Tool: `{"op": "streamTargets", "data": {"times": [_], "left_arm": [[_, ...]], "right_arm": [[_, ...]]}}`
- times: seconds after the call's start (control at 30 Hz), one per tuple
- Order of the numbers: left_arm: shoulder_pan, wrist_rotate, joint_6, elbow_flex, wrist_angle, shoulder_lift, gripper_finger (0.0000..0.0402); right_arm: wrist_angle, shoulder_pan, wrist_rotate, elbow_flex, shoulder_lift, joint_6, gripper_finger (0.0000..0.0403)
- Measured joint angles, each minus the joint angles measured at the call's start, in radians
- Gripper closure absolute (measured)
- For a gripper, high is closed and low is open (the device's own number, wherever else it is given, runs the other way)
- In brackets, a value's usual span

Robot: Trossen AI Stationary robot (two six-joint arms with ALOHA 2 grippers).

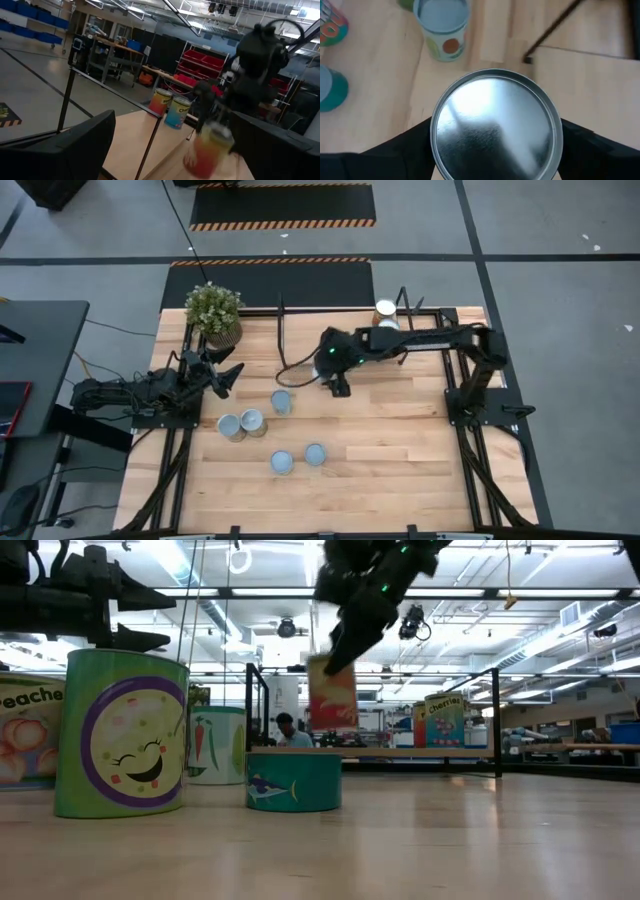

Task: Pick and place cans onto a shelf
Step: Put the canned corn on the shelf

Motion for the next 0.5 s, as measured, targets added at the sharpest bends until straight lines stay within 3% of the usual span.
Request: {"op": "streamTargets", "data": {"times": [0.27,0.5], "left_arm": [[0.000,0.000,-0.001,0.000,0.000,0.000,0.0005],[0.000,0.000,-0.001,0.000,0.001,0.000,0.0005]], "right_arm": [[0.153,-0.120,0.049,-0.225,-0.193,-0.019,0.0074],[0.186,-0.270,0.015,-0.337,-0.219,-0.060,0.0073]]}}
